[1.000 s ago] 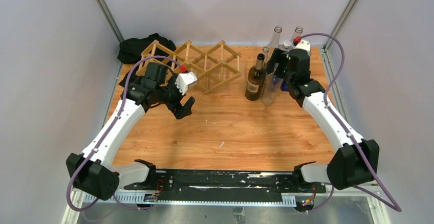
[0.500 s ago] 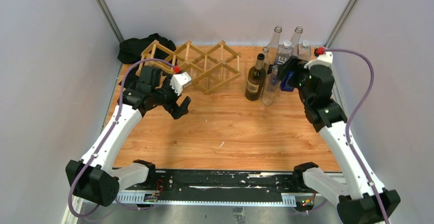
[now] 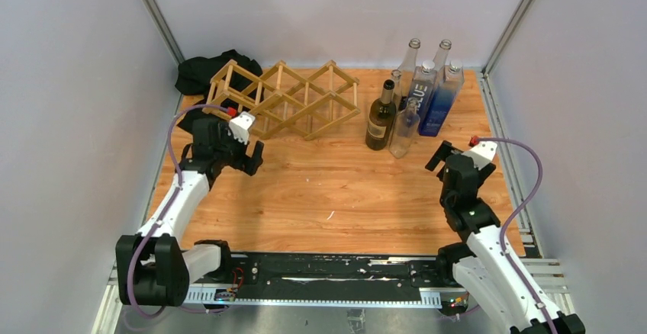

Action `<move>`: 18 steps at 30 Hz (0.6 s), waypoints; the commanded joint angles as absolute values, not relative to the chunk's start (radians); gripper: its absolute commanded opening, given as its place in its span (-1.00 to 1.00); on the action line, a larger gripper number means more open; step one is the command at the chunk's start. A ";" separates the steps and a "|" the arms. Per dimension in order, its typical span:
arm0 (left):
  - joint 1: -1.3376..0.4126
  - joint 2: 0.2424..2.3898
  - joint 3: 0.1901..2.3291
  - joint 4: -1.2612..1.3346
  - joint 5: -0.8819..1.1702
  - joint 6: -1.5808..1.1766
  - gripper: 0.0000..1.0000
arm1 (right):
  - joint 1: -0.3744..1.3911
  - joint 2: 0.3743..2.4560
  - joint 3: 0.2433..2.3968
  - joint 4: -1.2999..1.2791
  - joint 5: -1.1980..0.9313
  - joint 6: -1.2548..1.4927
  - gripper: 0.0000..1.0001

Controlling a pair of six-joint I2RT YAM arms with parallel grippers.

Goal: Take the wine bottle off the wine rack

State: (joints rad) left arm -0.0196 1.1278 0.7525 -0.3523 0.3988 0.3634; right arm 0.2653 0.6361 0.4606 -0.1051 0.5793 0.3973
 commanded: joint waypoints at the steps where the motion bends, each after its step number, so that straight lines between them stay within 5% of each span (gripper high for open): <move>1: -0.003 1.094 0.587 0.023 0.308 0.251 1.00 | 0.255 0.622 0.362 0.007 0.774 0.463 0.94; 9: -0.003 1.200 0.415 0.413 0.283 0.202 1.00 | 0.250 0.614 0.122 0.567 0.960 0.191 0.96; 18: -0.003 1.316 0.284 0.890 0.245 0.117 1.00 | 0.179 0.908 0.075 0.790 0.980 0.198 0.97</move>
State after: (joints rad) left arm -0.0078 1.2823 0.3492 0.5533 0.2714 0.1627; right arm 0.2035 0.8120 0.0948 0.6064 0.9382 0.2276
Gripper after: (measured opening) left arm 0.997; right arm 0.983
